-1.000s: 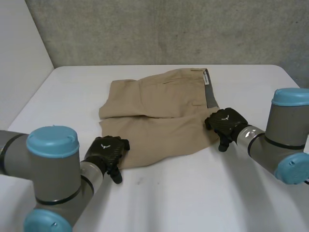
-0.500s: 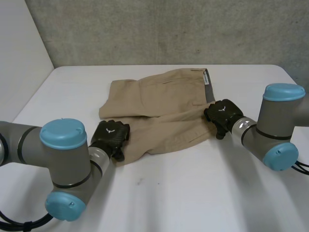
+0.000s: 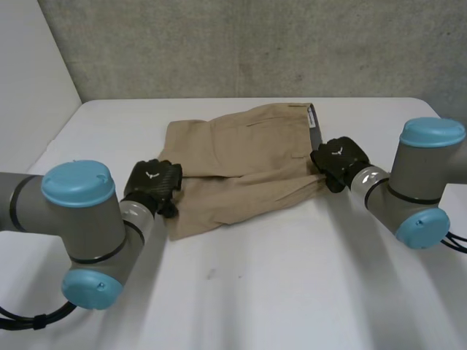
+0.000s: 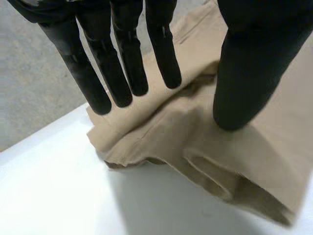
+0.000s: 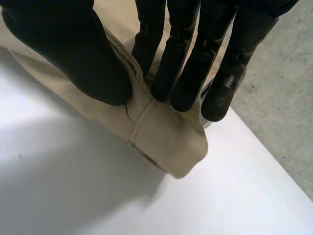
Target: Fold the shorts.
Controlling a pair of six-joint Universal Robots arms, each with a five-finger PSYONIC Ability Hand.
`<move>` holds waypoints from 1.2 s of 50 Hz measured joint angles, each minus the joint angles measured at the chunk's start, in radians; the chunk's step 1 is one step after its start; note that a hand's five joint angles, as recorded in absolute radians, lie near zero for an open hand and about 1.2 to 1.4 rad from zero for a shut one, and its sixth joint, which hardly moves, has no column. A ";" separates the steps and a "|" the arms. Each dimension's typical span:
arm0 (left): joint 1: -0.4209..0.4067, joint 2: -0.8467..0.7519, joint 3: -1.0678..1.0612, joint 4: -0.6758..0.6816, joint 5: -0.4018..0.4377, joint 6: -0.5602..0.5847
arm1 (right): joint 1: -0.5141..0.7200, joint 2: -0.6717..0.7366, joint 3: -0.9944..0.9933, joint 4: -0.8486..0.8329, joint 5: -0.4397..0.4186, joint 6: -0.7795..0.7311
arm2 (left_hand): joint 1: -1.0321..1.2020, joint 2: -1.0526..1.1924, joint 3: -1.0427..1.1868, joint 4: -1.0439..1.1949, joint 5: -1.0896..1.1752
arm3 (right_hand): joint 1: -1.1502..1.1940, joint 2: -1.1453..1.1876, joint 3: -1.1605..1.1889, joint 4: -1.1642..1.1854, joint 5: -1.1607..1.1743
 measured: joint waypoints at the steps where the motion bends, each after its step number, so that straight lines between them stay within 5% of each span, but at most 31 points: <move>1: 0.000 0.006 -0.003 -0.001 0.000 0.000 | 0.001 -0.009 0.005 0.001 0.000 0.003 | -0.035 -0.049 -0.048 -0.047 -0.048 | 0.000 0.000 0.000 0.000 0.000; 16: -0.014 0.170 -0.162 -0.049 -0.003 -0.013 | 0.005 -0.165 0.108 0.108 0.022 0.140 | -0.146 -0.180 -0.181 -0.181 -0.189 | 0.000 0.000 0.000 0.000 0.004; 25: -0.101 0.221 -0.235 -0.161 -0.011 -0.097 | 0.005 -0.168 0.102 0.157 0.056 0.213 | -0.090 -0.125 -0.132 -0.125 -0.125 | 0.000 0.000 0.000 0.001 0.004; 34: -0.156 0.172 -0.226 -0.172 -0.051 -0.163 | 0.005 -0.178 0.113 0.158 0.055 0.220 | -0.095 -0.131 -0.133 -0.133 -0.139 | 0.000 0.000 0.000 0.001 0.004; 60: -0.089 0.005 -0.132 -0.037 -0.115 -0.148 | 0.006 -0.241 0.180 0.154 0.041 0.218 | -0.073 -0.111 -0.113 -0.113 -0.114 | 0.000 0.000 0.000 0.001 0.004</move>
